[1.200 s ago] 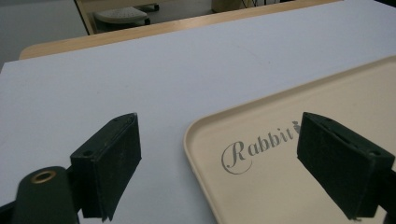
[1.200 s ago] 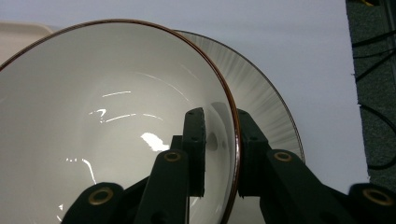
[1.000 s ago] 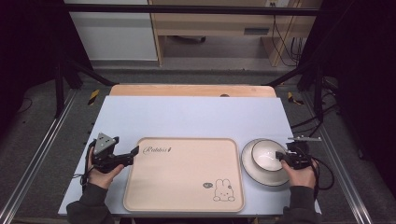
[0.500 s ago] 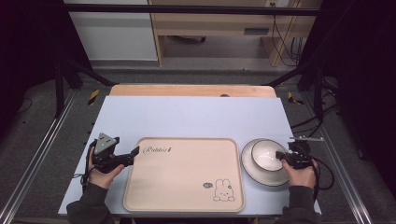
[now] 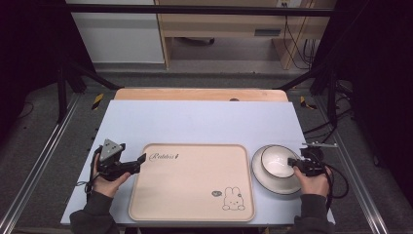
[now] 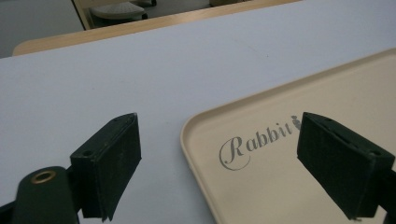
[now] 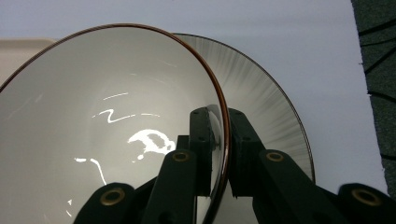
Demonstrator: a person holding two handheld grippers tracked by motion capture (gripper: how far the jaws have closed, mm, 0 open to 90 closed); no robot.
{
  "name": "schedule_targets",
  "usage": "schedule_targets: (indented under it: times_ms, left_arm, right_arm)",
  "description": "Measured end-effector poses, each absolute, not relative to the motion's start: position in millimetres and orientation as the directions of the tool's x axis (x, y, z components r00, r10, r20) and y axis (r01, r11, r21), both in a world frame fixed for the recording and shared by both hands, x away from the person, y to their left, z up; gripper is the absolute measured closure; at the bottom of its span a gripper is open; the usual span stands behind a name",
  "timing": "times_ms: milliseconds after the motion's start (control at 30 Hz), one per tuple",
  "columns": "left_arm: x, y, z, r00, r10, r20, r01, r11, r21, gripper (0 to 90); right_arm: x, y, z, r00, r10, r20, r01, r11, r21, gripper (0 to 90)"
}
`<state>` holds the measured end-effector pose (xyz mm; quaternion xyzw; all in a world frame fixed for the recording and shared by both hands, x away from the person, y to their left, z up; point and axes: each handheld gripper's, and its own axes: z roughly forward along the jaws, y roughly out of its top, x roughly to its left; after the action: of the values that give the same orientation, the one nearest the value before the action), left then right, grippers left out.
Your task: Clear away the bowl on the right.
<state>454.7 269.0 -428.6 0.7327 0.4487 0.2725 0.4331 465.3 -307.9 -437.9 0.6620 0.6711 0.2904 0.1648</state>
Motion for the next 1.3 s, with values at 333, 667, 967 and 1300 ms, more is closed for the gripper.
schedule_targets:
  times_ms: [333,667,967,1300]
  left_arm:
    - [454.6,268.8,-428.6,0.45,0.893,0.01,0.421,-0.223,0.879,13.4]
    - [454.7,268.9,-428.5,0.45,0.893,0.01,0.422,-0.223,0.879,13.4]
    - [454.7,269.0,-428.3,0.449,0.893,0.01,0.422,-0.222,0.879,13.4]
    - [454.7,269.0,-428.3,0.449,0.893,0.009,0.422,-0.222,0.879,13.4]
  right_arm:
    - [464.5,-302.7,-434.4,-0.07,0.989,0.127,0.791,-0.023,0.612,82.4]
    - [463.3,-299.4,-429.7,-0.082,0.99,0.117,0.779,-0.01,0.628,82.2]
    - [462.1,-295.9,-425.8,-0.085,0.989,0.122,0.768,-0.013,0.64,81.7]
    - [461.2,-294.2,-423.6,-0.092,0.989,0.117,0.764,-0.005,0.645,81.4]
